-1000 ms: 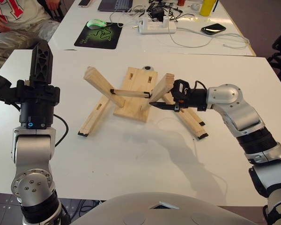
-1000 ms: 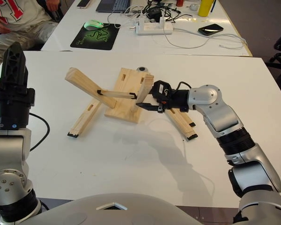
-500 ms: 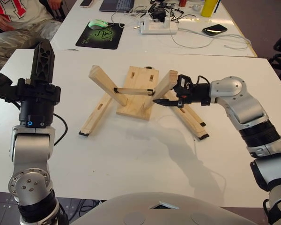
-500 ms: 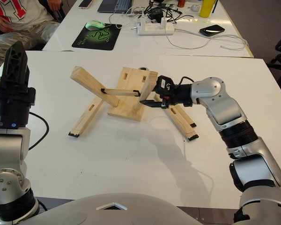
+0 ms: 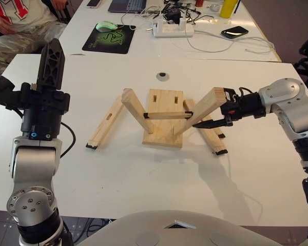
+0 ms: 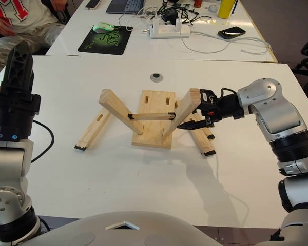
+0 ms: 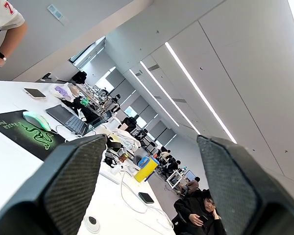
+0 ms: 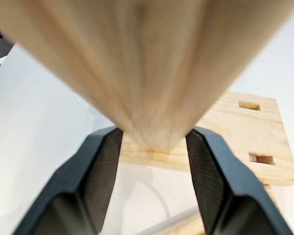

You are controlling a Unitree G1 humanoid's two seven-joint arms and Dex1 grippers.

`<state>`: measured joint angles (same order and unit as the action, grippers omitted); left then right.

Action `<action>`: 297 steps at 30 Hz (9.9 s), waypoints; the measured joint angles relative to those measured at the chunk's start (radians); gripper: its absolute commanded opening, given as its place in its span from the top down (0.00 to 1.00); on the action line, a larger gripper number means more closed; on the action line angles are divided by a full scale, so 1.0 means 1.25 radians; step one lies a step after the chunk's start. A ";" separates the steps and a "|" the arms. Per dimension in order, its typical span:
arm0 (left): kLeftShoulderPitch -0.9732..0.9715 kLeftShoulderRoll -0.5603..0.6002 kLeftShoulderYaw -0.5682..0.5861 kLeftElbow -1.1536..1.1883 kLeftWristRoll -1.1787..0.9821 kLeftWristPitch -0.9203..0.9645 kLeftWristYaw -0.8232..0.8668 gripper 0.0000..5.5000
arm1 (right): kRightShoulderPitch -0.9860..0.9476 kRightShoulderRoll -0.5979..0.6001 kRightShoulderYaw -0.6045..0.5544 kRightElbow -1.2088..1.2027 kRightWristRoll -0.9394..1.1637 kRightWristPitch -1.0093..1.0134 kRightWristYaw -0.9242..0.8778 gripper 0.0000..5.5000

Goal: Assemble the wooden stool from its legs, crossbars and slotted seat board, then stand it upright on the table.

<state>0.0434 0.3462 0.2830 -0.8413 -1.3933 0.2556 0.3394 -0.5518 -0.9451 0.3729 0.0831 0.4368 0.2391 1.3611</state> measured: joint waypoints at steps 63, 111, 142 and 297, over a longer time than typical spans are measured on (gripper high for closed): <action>-0.346 0.270 -0.128 0.043 0.003 0.320 0.070 0.37 | 0.259 0.078 -0.427 -0.218 0.287 0.368 -0.061 0.43; -0.325 0.149 -0.368 0.039 0.183 0.429 0.036 1.00 | 0.275 0.205 -0.427 -0.389 0.363 0.391 -0.316 0.58; -0.153 0.057 -0.564 0.126 0.699 0.369 -0.306 1.00 | 0.274 0.203 -0.386 -0.382 0.340 0.340 -0.315 0.59; -0.155 0.043 0.042 0.119 0.895 0.396 -0.397 1.00 | -0.205 0.407 -0.458 -0.379 0.536 0.392 -0.780 0.99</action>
<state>-0.1499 0.4003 0.3358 -0.6932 -0.2745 0.7501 -0.1570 -0.8077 -0.4365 -0.2000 -0.3902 1.1063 0.7286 0.3860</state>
